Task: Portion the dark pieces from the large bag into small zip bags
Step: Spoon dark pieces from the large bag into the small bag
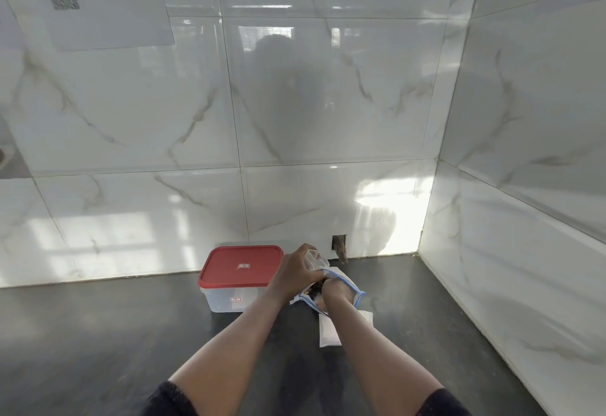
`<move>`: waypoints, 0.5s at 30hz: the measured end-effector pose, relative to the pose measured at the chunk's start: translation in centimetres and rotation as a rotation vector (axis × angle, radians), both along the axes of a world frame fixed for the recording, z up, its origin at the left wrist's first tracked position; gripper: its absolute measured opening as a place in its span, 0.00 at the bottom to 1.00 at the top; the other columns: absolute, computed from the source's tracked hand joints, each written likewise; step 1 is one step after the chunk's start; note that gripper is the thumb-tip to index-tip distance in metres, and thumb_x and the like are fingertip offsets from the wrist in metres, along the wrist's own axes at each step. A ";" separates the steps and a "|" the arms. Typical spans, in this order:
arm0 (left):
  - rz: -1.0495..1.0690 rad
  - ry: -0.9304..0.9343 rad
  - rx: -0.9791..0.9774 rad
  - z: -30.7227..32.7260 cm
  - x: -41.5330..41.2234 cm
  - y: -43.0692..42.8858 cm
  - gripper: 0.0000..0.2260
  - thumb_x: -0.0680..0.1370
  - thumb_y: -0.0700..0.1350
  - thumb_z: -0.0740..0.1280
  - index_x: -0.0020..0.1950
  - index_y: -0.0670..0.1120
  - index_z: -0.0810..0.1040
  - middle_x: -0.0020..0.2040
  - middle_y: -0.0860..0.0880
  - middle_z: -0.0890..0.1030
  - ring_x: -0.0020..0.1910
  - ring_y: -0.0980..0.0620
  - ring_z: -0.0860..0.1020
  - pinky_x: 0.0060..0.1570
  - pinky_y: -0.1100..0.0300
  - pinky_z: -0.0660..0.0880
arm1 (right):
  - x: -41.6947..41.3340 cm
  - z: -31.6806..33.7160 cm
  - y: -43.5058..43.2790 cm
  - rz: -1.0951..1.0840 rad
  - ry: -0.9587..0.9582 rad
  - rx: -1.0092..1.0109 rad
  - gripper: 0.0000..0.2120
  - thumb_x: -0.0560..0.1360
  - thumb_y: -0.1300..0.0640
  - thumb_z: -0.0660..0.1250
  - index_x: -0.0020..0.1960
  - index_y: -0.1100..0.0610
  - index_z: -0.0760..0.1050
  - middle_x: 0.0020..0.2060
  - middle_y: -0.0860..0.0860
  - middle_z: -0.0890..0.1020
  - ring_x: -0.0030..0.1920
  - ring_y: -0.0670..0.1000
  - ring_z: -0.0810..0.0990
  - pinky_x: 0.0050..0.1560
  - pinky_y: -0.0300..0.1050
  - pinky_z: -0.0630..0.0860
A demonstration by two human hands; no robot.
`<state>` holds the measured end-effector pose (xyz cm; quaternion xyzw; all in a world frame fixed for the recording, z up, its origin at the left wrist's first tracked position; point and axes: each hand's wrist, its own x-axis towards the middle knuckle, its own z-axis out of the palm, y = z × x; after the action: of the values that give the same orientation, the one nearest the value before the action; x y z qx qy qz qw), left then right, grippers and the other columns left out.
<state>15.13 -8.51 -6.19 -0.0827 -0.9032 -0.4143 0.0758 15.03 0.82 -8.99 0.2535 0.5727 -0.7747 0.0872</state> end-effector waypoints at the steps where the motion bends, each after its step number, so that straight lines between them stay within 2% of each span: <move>1: -0.001 0.000 0.001 0.0 -0.1 0.0 0.20 0.68 0.47 0.74 0.57 0.48 0.75 0.48 0.50 0.82 0.44 0.53 0.78 0.44 0.67 0.71 | -0.2 0.0 -0.2 -0.008 -0.007 -0.059 0.09 0.81 0.64 0.53 0.59 0.57 0.69 0.53 0.57 0.75 0.49 0.53 0.74 0.51 0.48 0.76; 3: -0.007 -0.003 0.001 -0.1 -0.1 -0.1 0.20 0.68 0.47 0.74 0.58 0.48 0.75 0.50 0.49 0.82 0.44 0.53 0.79 0.44 0.67 0.72 | -0.9 0.1 -0.2 -0.046 -0.053 -0.157 0.07 0.80 0.65 0.54 0.53 0.60 0.70 0.49 0.57 0.77 0.46 0.55 0.77 0.52 0.53 0.78; 5: -0.012 -0.005 0.001 -0.1 -0.3 -0.1 0.20 0.68 0.47 0.74 0.58 0.48 0.75 0.50 0.49 0.82 0.44 0.53 0.79 0.44 0.66 0.73 | -1.3 0.1 -0.1 -0.107 -0.102 -0.230 0.07 0.79 0.66 0.56 0.46 0.64 0.72 0.40 0.59 0.78 0.37 0.57 0.77 0.37 0.52 0.78; 7: -0.013 -0.003 0.002 -0.1 -0.3 -0.2 0.20 0.67 0.47 0.74 0.57 0.48 0.75 0.49 0.49 0.82 0.43 0.53 0.79 0.44 0.67 0.73 | -1.6 0.1 -0.3 -0.188 -0.131 -0.351 0.10 0.80 0.65 0.55 0.42 0.64 0.70 0.32 0.60 0.77 0.34 0.56 0.74 0.25 0.46 0.75; 8: -0.015 -0.002 0.005 0.0 -0.3 -0.2 0.20 0.67 0.46 0.74 0.57 0.48 0.76 0.49 0.50 0.82 0.43 0.54 0.79 0.42 0.68 0.72 | -1.3 0.5 -0.4 -0.233 -0.123 -0.383 0.11 0.81 0.64 0.54 0.42 0.63 0.69 0.30 0.59 0.77 0.36 0.57 0.74 0.24 0.43 0.76; 10: -0.018 0.000 0.008 0.0 -0.4 -0.4 0.19 0.67 0.46 0.74 0.56 0.48 0.76 0.48 0.51 0.82 0.42 0.54 0.78 0.40 0.72 0.70 | -1.0 0.7 -0.5 -0.287 -0.112 -0.478 0.10 0.83 0.60 0.51 0.47 0.61 0.68 0.30 0.60 0.78 0.43 0.57 0.78 0.33 0.39 0.77; 11: -0.020 -0.001 0.005 0.0 -0.5 -0.4 0.19 0.68 0.46 0.74 0.57 0.48 0.75 0.48 0.51 0.82 0.42 0.54 0.78 0.40 0.72 0.70 | -0.9 0.8 -0.6 -0.302 -0.101 -0.475 0.11 0.83 0.60 0.50 0.48 0.61 0.68 0.26 0.60 0.78 0.38 0.55 0.81 0.29 0.38 0.76; 12: -0.022 -0.001 0.004 0.0 -0.5 -0.5 0.19 0.68 0.46 0.74 0.57 0.48 0.75 0.48 0.50 0.82 0.42 0.54 0.78 0.40 0.71 0.70 | -0.8 0.8 -0.6 -0.294 -0.091 -0.482 0.12 0.83 0.61 0.49 0.47 0.62 0.68 0.18 0.59 0.76 0.26 0.53 0.81 0.21 0.37 0.73; 13: -0.023 -0.001 0.003 0.1 -0.5 -0.5 0.19 0.68 0.46 0.74 0.57 0.48 0.75 0.49 0.49 0.82 0.43 0.53 0.79 0.42 0.69 0.72 | -1.1 0.6 -0.6 -0.270 -0.102 -0.403 0.12 0.83 0.61 0.49 0.47 0.62 0.68 0.12 0.55 0.72 0.18 0.52 0.77 0.14 0.36 0.69; 15: -0.022 0.004 0.006 0.2 -0.6 -0.6 0.19 0.68 0.46 0.74 0.57 0.48 0.75 0.49 0.48 0.83 0.44 0.52 0.79 0.44 0.66 0.73 | -0.9 0.9 -0.7 -0.220 -0.132 -0.272 0.10 0.83 0.61 0.49 0.50 0.62 0.67 0.08 0.52 0.67 0.16 0.56 0.75 0.08 0.37 0.63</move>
<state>14.57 -9.15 -5.95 -0.0935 -0.9008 -0.4177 0.0733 14.11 0.10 -8.13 0.3506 0.4245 -0.8316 0.0727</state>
